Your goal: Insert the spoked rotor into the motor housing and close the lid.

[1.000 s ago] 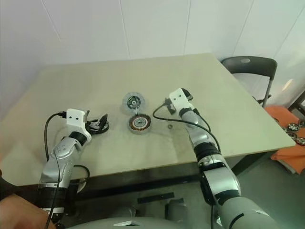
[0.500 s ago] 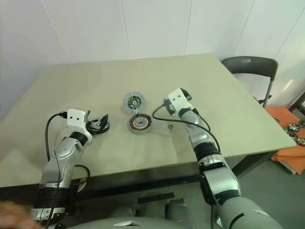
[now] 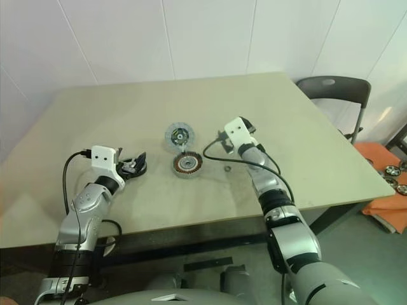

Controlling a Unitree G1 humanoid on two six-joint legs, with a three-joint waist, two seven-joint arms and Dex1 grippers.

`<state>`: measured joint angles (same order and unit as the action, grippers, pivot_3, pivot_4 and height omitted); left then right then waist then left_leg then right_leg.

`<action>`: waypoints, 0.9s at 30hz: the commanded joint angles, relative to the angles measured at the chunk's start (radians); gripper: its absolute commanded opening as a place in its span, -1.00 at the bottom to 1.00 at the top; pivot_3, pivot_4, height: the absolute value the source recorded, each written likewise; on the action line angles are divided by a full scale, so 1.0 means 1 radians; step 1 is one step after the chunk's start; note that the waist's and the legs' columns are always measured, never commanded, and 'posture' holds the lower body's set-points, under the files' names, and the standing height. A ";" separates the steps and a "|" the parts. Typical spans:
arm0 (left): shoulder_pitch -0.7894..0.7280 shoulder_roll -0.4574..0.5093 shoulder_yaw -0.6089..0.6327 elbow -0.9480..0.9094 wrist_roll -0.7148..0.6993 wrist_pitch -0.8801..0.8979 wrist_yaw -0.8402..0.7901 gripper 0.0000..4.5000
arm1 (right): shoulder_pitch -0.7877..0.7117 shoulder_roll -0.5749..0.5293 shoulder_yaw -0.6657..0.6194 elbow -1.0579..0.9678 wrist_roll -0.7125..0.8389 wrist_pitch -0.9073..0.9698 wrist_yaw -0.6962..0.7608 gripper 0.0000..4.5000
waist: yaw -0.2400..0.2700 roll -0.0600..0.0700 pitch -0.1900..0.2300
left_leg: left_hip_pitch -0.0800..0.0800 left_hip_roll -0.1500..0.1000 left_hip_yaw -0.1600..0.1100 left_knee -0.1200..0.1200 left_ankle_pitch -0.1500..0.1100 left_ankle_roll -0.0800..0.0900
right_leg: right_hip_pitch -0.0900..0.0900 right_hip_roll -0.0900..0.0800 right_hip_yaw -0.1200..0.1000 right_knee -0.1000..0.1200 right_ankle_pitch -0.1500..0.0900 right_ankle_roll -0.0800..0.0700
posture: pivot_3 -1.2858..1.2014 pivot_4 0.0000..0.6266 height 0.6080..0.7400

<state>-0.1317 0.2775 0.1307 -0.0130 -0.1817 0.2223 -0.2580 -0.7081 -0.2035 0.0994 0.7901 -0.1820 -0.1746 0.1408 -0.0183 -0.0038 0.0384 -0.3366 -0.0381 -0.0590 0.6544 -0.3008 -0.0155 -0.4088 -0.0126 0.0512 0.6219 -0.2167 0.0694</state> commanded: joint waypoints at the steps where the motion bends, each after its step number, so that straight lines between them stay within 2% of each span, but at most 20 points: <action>1: -0.023 0.007 0.002 -0.009 0.010 -0.026 -0.004 0.86 | -0.022 0.000 -0.009 -0.038 0.007 -0.019 -0.008 0.97 | 0.000 0.000 0.000 | 0.000 0.000 0.000 0.000 0.000 0.000 | 0.000 0.000 0.000 0.000 0.000 0.000 | 0.03 -1.00 1.00; 27: -0.019 -0.010 -0.002 0.006 0.016 -0.043 0.000 0.86 | -0.013 -0.007 -0.012 -0.055 0.009 -0.015 -0.012 0.97 | -0.001 0.000 0.000 | -0.001 0.000 0.000 0.003 0.000 0.000 | 0.000 0.000 0.000 0.001 0.000 0.000 | 0.03 -1.00 1.00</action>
<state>-0.1319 0.2652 0.1308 0.0074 -0.1723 0.2040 -0.2561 -0.7075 -0.2046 0.0992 0.7834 -0.1809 -0.1748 0.1342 -0.0188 -0.0036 0.0386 -0.3373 -0.0381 -0.0591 0.6571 -0.3008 -0.0154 -0.4089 -0.0124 0.0512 0.6231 -0.2168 0.0693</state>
